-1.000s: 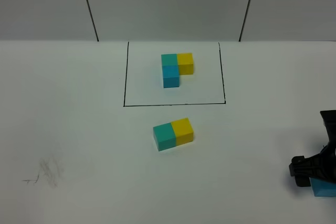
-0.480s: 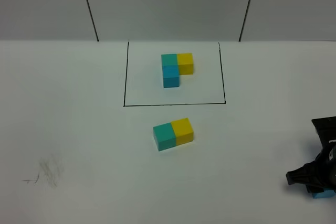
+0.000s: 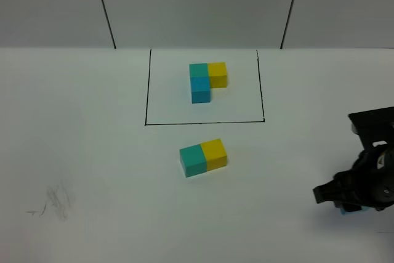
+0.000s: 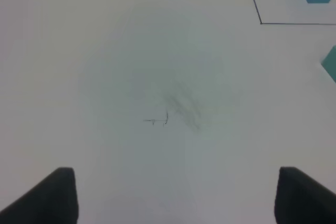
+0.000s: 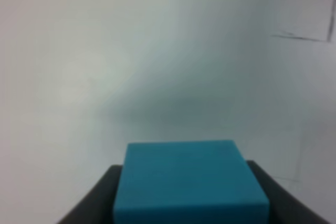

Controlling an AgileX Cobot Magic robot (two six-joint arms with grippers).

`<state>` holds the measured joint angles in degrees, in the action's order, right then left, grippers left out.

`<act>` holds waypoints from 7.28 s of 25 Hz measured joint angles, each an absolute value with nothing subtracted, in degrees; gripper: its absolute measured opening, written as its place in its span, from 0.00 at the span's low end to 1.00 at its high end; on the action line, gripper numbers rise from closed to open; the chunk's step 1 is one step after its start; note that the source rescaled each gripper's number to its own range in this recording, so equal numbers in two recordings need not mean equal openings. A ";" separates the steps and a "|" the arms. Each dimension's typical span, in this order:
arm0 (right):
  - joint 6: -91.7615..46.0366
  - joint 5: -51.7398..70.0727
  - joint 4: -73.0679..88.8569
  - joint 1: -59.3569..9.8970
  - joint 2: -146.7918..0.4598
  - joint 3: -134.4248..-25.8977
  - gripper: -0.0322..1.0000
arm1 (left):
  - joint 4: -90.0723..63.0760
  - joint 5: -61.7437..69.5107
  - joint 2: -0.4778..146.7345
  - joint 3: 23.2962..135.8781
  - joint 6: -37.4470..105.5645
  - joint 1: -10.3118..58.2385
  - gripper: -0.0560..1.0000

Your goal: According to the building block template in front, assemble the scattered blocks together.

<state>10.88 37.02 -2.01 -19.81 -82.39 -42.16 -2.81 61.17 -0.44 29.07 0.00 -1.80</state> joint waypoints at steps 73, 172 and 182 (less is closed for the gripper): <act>35.27 50.34 -8.56 -47.10 -129.33 -92.86 0.23 | -2.79 61.17 -0.44 29.02 0.00 -1.80 0.67; -13.18 69.58 -24.28 -1.45 -51.07 -90.26 1.00 | -2.74 61.17 -0.44 29.02 0.00 -1.80 0.67; -7.00 69.97 -11.20 -0.85 -16.26 -65.48 1.00 | -2.74 61.17 -0.44 29.02 0.00 -1.80 0.67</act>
